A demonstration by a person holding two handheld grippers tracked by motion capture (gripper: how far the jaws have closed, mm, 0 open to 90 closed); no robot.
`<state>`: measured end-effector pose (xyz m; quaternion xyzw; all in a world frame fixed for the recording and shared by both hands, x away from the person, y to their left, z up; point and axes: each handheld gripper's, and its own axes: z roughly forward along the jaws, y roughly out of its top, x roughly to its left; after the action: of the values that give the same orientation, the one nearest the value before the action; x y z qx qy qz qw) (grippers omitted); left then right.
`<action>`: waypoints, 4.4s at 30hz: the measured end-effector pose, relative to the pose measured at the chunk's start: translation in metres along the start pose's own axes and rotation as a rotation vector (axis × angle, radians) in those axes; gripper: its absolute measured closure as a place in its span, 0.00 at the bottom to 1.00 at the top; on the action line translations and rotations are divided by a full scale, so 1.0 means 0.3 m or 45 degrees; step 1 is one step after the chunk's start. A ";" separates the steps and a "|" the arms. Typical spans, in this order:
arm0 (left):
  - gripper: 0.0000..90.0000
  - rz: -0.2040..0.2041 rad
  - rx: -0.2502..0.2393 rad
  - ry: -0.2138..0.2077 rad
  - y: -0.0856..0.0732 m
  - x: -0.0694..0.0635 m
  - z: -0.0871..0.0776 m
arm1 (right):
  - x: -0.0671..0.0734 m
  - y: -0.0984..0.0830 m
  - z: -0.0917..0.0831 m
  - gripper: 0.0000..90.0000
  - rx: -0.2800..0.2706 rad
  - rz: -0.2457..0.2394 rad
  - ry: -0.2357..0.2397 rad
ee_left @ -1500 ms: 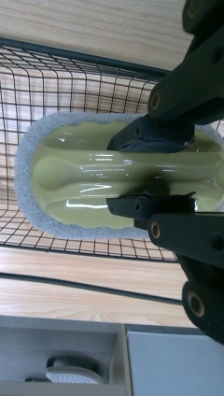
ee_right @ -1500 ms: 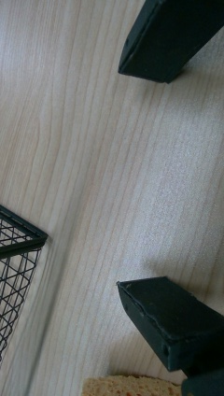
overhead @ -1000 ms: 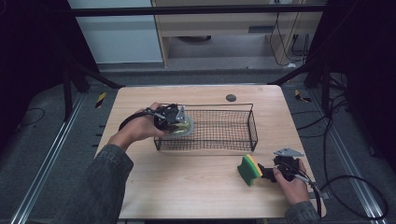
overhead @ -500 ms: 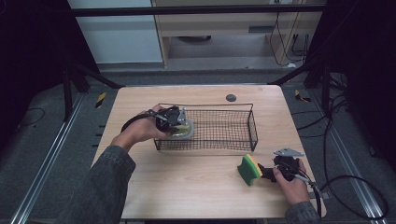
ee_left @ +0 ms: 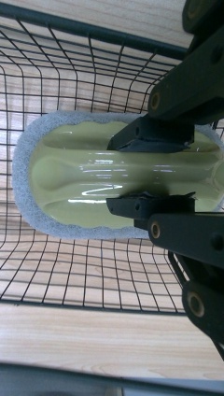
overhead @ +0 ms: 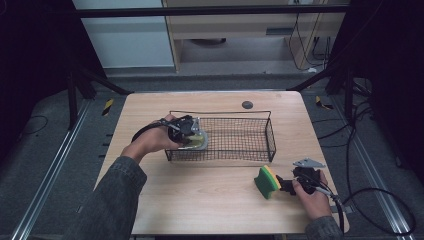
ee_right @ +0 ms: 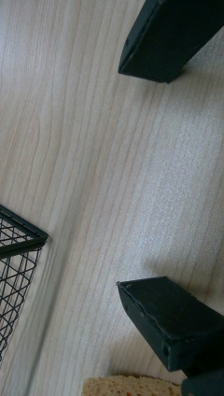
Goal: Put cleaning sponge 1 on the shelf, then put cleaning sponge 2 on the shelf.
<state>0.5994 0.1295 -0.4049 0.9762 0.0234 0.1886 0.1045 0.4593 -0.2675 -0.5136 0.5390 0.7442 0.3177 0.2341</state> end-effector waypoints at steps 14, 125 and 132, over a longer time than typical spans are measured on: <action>0.79 -0.022 0.020 -0.047 -0.001 0.006 0.042 | 0.000 0.000 0.000 0.01 0.000 0.001 0.000; 0.01 -1.128 -0.366 0.156 -0.492 -0.400 0.082 | 0.001 0.004 -0.002 0.03 0.009 -0.001 0.011; 0.00 -1.169 -0.441 0.177 -0.529 -0.399 0.097 | 0.022 0.003 -0.081 0.10 0.109 -0.082 0.010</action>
<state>0.4983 0.2687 -0.5086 0.8186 0.4261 0.1890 0.3357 0.4411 -0.2665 -0.4962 0.5230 0.7750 0.2800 0.2180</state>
